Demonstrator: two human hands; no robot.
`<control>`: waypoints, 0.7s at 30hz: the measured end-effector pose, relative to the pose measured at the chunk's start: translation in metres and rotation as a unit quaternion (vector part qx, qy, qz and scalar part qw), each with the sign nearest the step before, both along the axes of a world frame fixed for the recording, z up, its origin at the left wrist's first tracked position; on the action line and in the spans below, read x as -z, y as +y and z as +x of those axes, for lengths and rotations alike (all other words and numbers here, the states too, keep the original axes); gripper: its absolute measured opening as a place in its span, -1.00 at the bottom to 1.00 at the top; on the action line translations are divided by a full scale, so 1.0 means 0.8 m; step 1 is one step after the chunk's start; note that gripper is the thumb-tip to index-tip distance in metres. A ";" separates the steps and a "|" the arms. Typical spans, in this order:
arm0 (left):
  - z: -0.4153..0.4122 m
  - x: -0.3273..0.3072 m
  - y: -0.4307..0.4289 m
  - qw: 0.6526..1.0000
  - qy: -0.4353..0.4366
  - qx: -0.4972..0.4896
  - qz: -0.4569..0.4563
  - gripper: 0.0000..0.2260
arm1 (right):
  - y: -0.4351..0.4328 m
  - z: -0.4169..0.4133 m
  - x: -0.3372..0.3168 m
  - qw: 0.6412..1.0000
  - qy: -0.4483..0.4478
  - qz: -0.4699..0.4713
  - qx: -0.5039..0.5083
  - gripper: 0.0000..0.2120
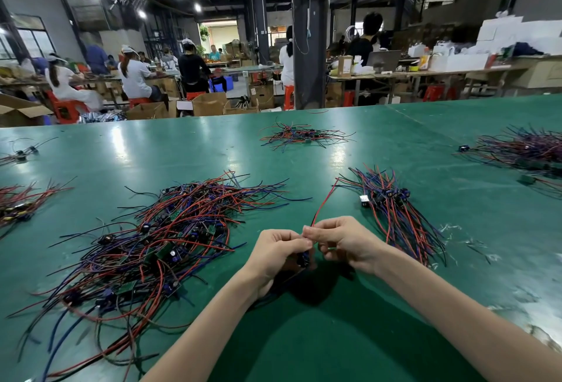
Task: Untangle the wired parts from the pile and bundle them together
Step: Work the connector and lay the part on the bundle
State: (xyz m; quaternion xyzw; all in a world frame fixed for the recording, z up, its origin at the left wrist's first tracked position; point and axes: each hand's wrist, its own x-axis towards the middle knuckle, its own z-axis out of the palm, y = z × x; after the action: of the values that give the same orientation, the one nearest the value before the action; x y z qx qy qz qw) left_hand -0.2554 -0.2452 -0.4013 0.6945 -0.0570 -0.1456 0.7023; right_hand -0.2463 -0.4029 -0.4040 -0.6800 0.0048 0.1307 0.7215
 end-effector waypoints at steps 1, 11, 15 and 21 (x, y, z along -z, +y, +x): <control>0.000 0.000 0.000 1.000 0.002 0.001 0.003 -0.88 | 0.000 0.001 0.001 1.000 -0.003 0.004 0.009 -0.82; -0.005 -0.004 -0.005 0.996 0.042 0.067 -0.028 -0.82 | -0.034 0.027 0.005 0.972 -0.087 -0.057 0.213 -0.81; -0.004 -0.003 -0.005 0.996 0.039 0.078 -0.012 -0.79 | -0.055 0.035 0.009 0.941 -0.135 -0.140 0.278 -0.78; -0.004 -0.005 -0.001 0.996 0.041 0.081 -0.020 -0.80 | -0.055 0.035 0.006 0.923 -0.188 -0.168 0.291 -0.75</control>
State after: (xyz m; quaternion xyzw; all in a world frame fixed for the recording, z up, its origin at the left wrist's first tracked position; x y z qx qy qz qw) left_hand -0.2588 -0.2463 -0.3974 0.6666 -0.0877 -0.2293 0.7038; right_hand -0.2182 -0.4468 -0.4086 -0.7722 0.0887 -0.2173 0.5904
